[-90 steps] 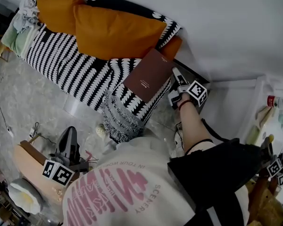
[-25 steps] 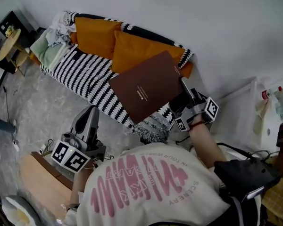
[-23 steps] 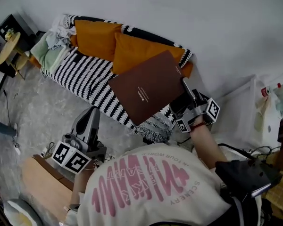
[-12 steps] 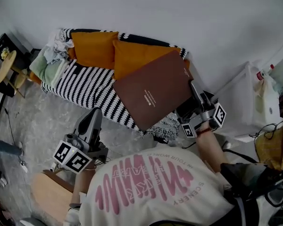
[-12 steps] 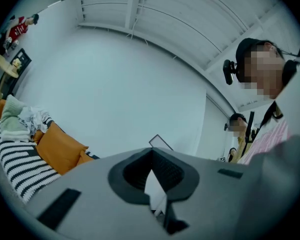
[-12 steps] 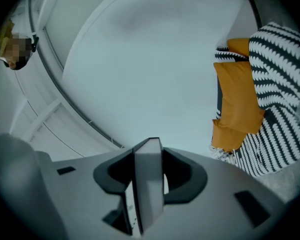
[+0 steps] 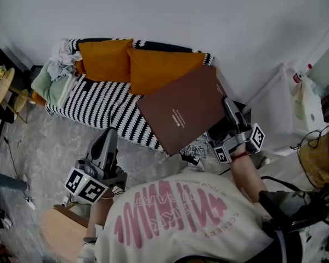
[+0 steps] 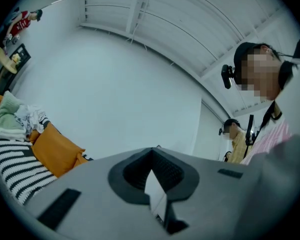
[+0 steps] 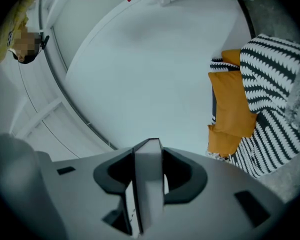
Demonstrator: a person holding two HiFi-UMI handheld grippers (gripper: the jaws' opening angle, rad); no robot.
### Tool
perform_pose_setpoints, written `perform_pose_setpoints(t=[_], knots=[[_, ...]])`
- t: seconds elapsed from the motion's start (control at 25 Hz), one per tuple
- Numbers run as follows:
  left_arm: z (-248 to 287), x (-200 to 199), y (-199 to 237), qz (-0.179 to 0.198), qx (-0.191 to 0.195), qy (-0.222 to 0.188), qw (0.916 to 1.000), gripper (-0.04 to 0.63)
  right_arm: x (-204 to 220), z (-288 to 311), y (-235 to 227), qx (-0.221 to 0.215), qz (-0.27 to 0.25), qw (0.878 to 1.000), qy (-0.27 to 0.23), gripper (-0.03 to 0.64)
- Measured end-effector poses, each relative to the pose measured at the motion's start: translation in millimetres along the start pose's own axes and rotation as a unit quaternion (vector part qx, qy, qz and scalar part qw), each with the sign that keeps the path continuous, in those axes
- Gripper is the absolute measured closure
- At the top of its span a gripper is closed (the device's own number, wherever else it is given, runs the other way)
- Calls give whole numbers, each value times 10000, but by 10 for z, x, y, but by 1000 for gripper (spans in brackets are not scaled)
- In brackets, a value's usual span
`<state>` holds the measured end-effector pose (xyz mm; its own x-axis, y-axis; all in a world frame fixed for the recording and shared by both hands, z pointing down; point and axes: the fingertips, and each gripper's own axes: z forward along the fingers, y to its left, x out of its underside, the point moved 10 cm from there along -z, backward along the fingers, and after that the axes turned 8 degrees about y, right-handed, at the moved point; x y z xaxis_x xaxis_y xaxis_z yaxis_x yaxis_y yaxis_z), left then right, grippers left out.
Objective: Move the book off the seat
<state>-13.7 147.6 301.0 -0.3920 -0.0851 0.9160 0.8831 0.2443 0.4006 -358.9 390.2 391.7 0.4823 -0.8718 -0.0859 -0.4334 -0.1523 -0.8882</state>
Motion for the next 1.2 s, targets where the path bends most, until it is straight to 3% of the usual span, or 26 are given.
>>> perform_pose_setpoints(t=[0.16, 0.4, 0.76, 0.88, 1.04, 1.2], knots=[[-22, 18, -42, 286, -192, 36, 9994, 588, -2, -20, 5, 9, -14, 10000, 43, 458], [-206, 44, -80, 198, -123, -349, 9991, 588, 50, 3, -2, -31, -26, 9997, 236, 457], [-659, 35, -182, 225, -899, -535, 9943, 588, 249, 419, -207, 153, 348, 9957, 848, 457], [-939, 52, -160, 209, -1384, -702, 9877, 588, 417, 711, -434, 224, 613, 9905, 1214, 457], [-1364, 38, -133, 134, -2094, -970, 9729, 588, 754, 1144, -714, 361, 962, 9781, 1813, 457], [-1637, 1, -271, 94, -2562, -1172, 9594, 588, 1002, 1421, -824, 464, 1184, 9663, 2238, 457]])
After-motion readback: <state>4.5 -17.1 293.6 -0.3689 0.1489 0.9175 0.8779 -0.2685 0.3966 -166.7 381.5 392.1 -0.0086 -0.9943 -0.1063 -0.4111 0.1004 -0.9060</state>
